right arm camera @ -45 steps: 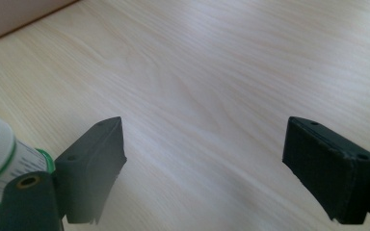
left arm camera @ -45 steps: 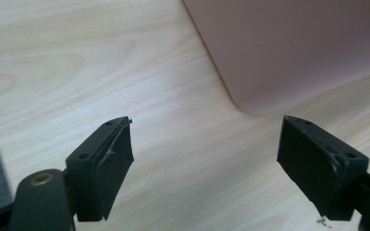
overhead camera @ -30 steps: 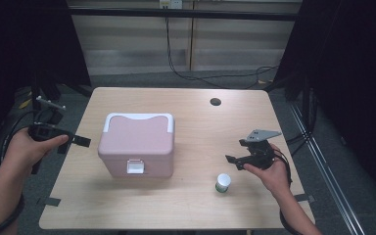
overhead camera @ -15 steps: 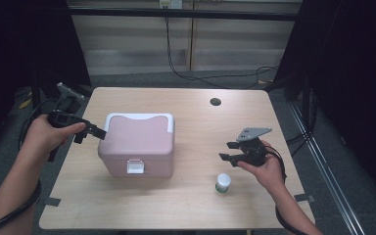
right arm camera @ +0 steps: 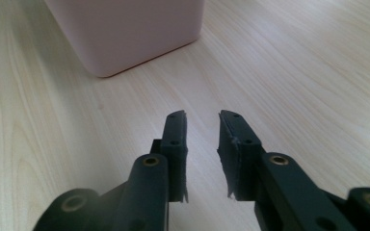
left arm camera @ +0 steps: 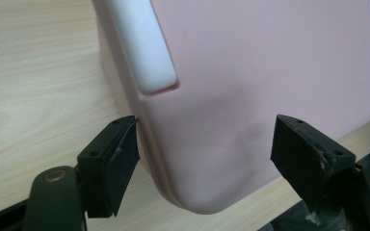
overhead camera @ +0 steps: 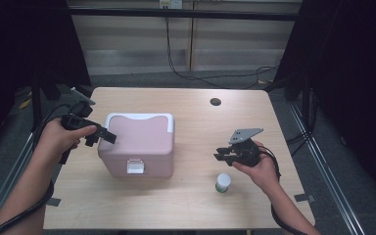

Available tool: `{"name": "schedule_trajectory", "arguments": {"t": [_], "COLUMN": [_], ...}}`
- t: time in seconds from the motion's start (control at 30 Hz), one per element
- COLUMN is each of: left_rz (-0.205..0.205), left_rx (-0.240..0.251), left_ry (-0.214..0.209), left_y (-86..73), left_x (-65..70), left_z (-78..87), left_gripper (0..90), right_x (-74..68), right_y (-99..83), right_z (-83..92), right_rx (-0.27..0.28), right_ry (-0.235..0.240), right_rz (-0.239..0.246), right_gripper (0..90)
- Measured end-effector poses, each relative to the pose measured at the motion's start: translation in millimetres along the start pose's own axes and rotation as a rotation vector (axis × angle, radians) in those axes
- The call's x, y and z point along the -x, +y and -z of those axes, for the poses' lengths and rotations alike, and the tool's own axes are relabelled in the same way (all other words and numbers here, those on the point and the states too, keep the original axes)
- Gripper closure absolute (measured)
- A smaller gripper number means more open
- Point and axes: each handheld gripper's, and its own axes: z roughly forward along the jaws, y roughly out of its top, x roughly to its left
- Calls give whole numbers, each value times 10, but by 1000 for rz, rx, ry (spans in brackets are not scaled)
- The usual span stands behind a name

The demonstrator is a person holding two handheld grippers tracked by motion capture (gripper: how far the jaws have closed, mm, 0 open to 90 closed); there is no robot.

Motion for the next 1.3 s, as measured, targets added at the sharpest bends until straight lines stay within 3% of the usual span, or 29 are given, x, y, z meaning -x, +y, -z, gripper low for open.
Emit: {"name": "schedule_trajectory", "arguments": {"t": [0.13,0.47,0.87,1.13,1.3], "left_rz": [-9,17,13,-41,-70], "left_rx": [-18,-19,-17,-24,-33], "left_ry": [11,52,18,-9,-4], "left_y": [9,16,73,164,221], "left_x": [9,81,280,496,578], "left_z": [-67,-106,-219,-348,-378], "left_gripper": [230,214,235,262,263], "right_x": [-25,-62,-108,-69,-35], "right_y": [23,65,121,107,104], "right_z": [-18,-47,-106,-95,-79], "right_rx": [-12,-9,-20,-5,5], "right_ry": [7,22,39,37,47], "right_rz": [15,22,42,36,26], "right_gripper": [780,786,810,863,900]}}
